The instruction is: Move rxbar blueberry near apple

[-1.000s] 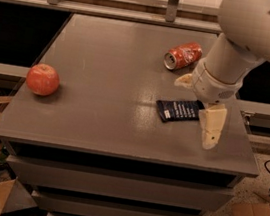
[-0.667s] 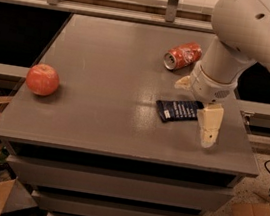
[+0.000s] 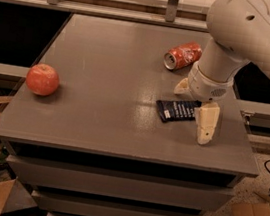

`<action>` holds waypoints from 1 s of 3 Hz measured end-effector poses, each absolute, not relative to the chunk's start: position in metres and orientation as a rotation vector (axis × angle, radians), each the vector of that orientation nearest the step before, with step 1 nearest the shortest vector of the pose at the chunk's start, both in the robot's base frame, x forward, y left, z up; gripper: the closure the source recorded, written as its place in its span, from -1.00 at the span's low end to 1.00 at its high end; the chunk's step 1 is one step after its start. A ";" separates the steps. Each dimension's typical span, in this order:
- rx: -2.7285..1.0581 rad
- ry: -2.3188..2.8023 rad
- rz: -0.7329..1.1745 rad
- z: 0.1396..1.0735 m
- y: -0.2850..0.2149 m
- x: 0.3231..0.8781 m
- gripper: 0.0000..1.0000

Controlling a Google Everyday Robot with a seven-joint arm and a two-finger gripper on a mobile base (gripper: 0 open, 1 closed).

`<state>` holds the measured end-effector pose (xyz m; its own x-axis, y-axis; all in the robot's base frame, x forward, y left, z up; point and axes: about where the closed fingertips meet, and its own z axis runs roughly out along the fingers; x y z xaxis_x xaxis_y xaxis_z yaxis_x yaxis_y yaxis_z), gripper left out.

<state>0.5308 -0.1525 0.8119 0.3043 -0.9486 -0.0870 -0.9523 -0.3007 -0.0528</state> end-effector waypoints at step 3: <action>-2.459 1.799 0.059 0.835 -0.153 0.531 1.00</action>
Offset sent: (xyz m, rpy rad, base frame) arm 0.0252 0.0032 0.0020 -0.0328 0.0044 0.0039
